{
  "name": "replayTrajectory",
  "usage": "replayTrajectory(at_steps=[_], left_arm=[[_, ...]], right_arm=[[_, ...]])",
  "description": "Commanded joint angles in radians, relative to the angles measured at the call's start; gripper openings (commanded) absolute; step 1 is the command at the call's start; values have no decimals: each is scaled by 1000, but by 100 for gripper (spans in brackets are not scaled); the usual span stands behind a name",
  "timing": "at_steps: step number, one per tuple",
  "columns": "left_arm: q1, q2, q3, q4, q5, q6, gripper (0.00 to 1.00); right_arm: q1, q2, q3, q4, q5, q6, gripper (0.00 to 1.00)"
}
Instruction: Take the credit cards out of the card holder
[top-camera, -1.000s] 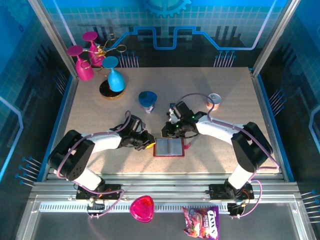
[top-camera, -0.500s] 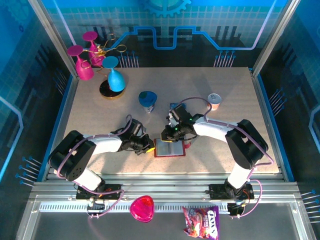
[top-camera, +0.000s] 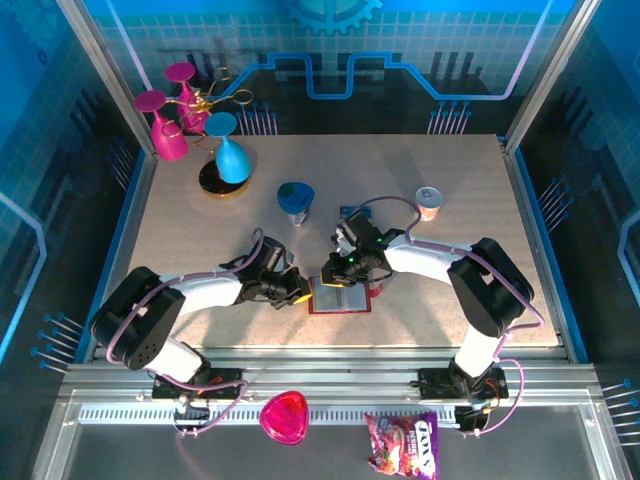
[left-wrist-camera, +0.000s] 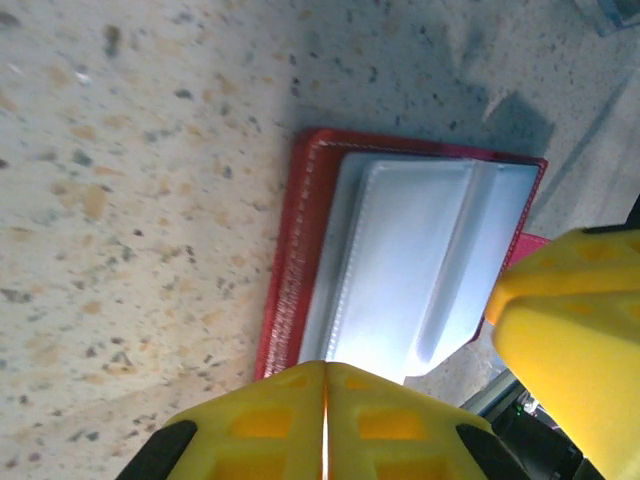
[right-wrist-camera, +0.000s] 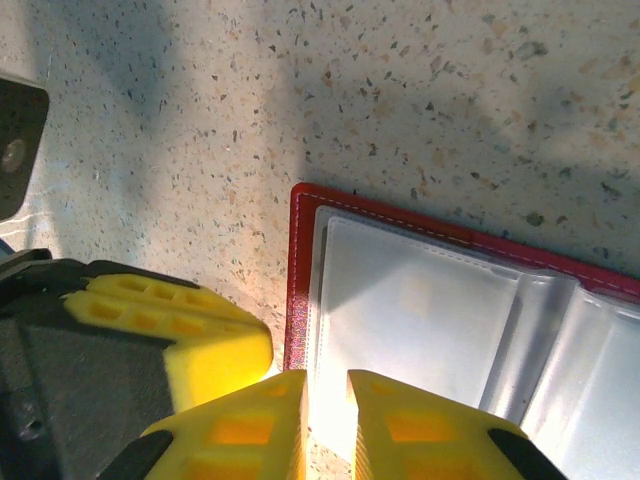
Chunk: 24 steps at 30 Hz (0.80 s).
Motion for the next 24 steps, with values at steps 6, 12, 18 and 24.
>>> replayTrajectory(at_steps=[6,12,18,24], left_arm=[[-19,46,14,1,24,-18,7],[-19,66,4,-11,0,-10,6],[-17,76,2,-24,-9,-3,7],[-17,71,13,-41,-16,7,7]], right_arm=[[10,14,-7,-14,-9,0,18],[8,15,-9,-17,-15,-1,18],[10,37,-3,-20,-62,-6,20],[12,55,-10,-19,-87,-4,26]])
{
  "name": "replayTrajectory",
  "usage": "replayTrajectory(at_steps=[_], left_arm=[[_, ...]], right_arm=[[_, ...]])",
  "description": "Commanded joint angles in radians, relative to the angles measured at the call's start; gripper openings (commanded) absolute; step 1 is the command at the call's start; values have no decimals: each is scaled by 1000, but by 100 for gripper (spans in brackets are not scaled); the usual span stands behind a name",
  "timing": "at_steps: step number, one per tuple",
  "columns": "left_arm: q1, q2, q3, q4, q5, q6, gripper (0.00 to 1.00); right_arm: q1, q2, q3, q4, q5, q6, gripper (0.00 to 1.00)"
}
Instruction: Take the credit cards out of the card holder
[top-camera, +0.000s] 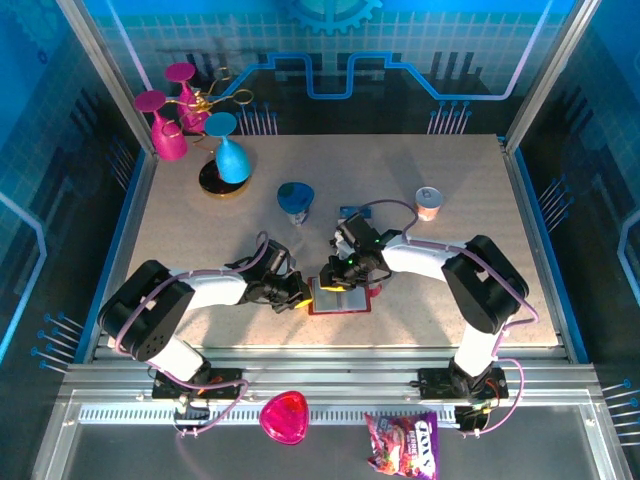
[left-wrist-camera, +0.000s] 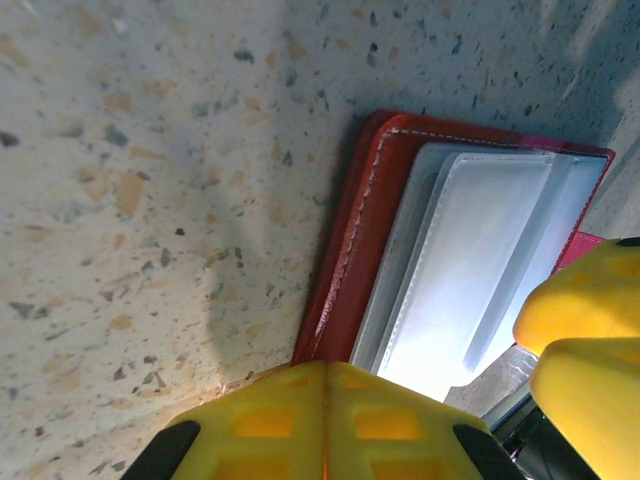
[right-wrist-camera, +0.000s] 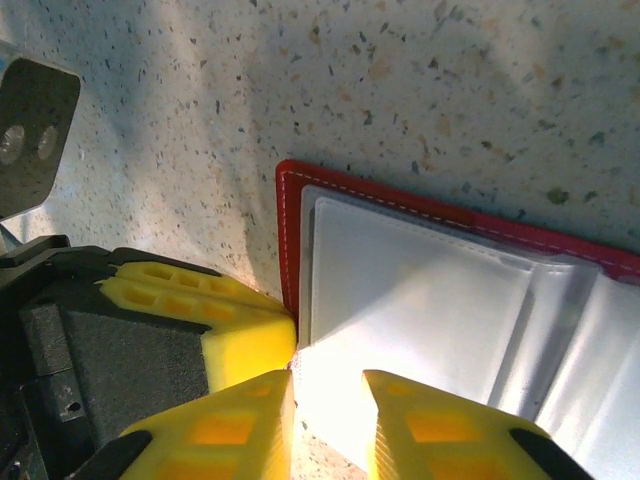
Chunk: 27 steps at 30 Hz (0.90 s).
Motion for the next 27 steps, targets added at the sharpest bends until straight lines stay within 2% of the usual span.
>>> replayTrajectory(at_steps=[1,12,27], left_arm=[[-5,10,12,-44,-17,7,7],[1,21,29,-70,-24,29,7],[11,26,48,-102,-32,49,7]], right_arm=[[13,23,-13,-15,-39,-3,27],[23,42,-12,-25,-65,-13,30],[24,50,-9,-79,-6,-31,34]])
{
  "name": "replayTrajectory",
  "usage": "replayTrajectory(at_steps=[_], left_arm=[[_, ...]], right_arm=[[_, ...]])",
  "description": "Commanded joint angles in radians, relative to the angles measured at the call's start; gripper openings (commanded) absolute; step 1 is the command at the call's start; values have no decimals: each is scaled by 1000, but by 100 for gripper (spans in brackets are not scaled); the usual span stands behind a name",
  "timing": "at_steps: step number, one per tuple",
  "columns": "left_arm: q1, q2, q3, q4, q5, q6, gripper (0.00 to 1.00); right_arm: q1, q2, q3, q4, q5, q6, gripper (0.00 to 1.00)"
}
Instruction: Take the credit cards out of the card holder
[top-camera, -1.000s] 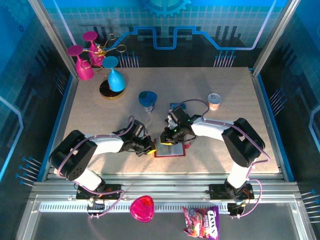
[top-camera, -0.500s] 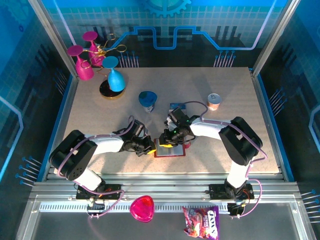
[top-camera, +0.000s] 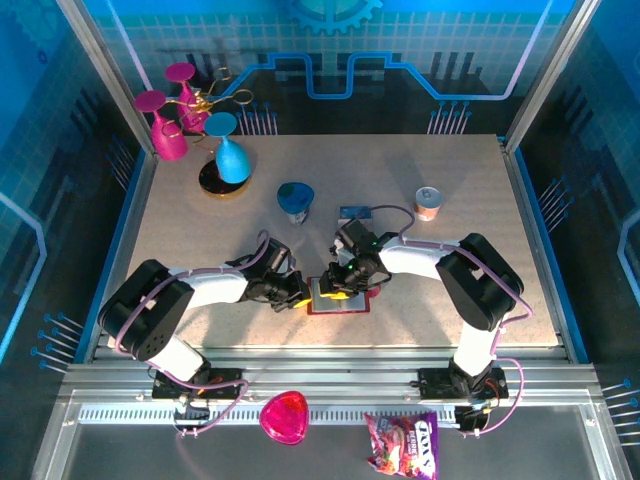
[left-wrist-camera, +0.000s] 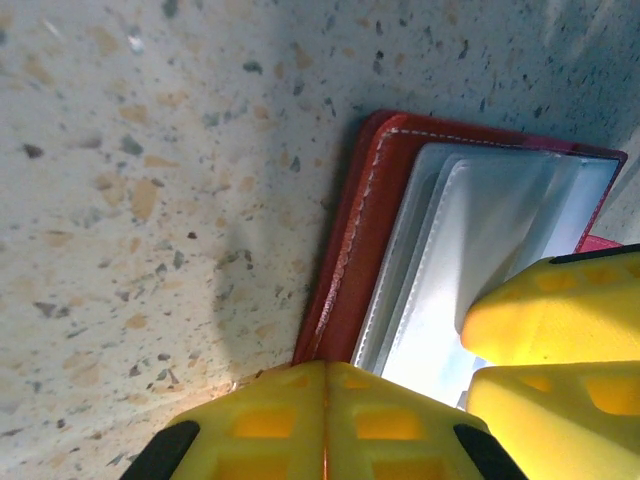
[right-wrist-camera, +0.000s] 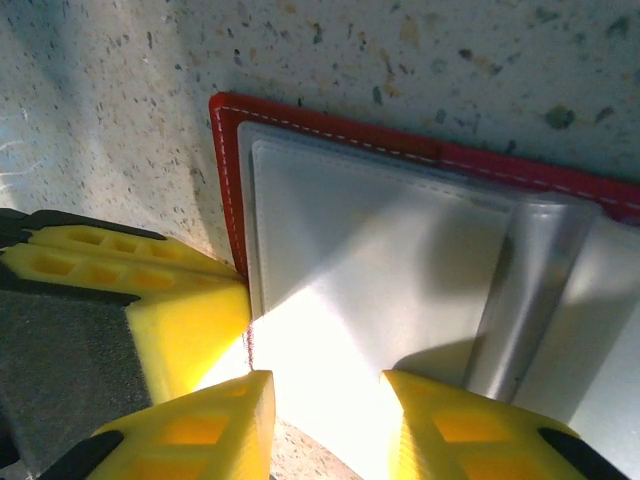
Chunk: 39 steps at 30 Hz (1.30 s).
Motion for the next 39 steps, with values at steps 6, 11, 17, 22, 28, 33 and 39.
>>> replayTrajectory(at_steps=[6,11,17,22,28,33,39], left_arm=[[10,29,26,-44,-17,21,7],[10,36,29,-44,-15,23,7],[10,38,36,-50,-12,25,7],[10,38,38,-51,-12,25,7],[10,44,41,-55,-15,25,7],[10,42,48,-56,-11,23,7],[9,-1,71,-59,-6,9,8]], right_arm=[[8,3,1,-66,41,-27,34],[-9,-16,-22,-46,37,-22,34],[-23,-30,-63,20,6,2,34],[-40,-50,-109,97,-19,32,34],[-66,-61,-183,194,-49,71,33],[-76,-71,-216,241,-66,82,33],[-85,-73,-247,297,-90,94,33]])
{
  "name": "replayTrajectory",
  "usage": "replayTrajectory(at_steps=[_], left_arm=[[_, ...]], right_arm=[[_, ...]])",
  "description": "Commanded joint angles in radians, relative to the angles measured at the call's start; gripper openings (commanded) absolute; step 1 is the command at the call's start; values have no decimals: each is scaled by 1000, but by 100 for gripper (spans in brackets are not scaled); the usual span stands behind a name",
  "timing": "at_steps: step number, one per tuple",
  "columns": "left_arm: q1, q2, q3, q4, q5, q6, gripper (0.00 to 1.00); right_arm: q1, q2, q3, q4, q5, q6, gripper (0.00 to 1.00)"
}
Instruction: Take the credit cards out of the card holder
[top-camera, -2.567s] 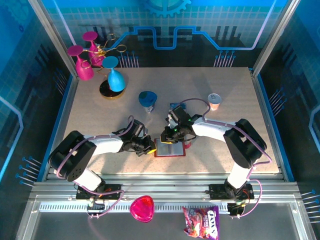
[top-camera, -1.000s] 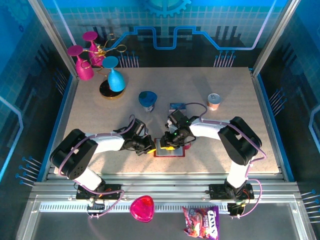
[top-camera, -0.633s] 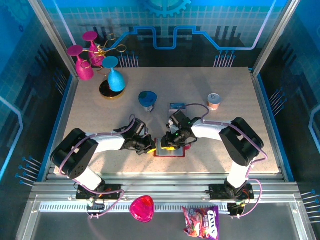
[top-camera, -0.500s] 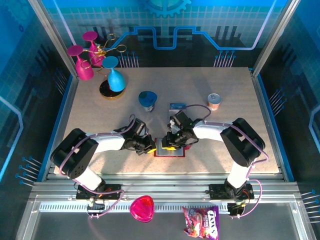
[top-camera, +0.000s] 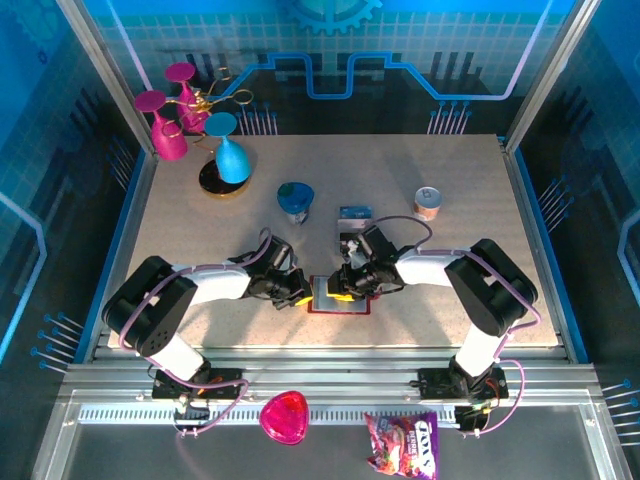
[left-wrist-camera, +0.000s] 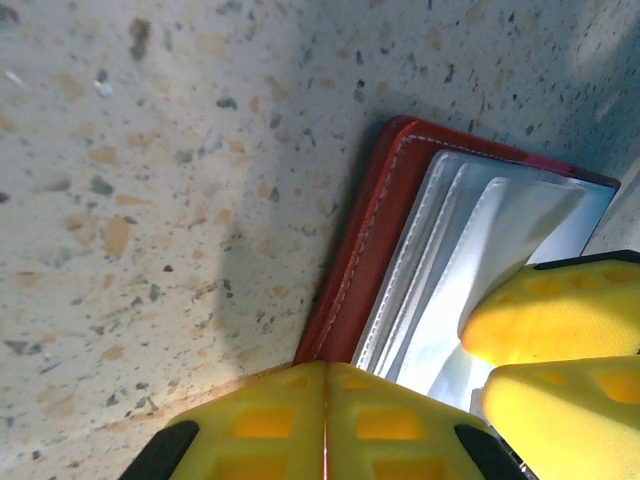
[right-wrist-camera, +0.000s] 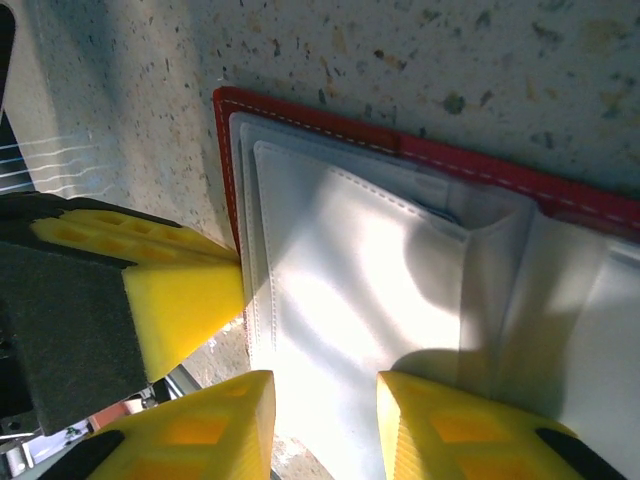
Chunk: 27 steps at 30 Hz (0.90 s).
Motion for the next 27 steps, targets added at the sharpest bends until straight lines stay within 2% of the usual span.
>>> replayTrajectory(at_steps=[1,10,21,27], left_arm=[[6,-37,39,-33,-7,1,8],[5,-45,75,3,32,-39,16],[-12,33,81,48,59,-63,36],[-21,56,88,59,68,-65,34]], right_arm=[[-14,-1,-37,13,5,18,33],[-19,1,-75,66,-7,30,32],[-29,-2,-93,84,-12,31,32],[-33,-7,-101,84,-12,30,32]])
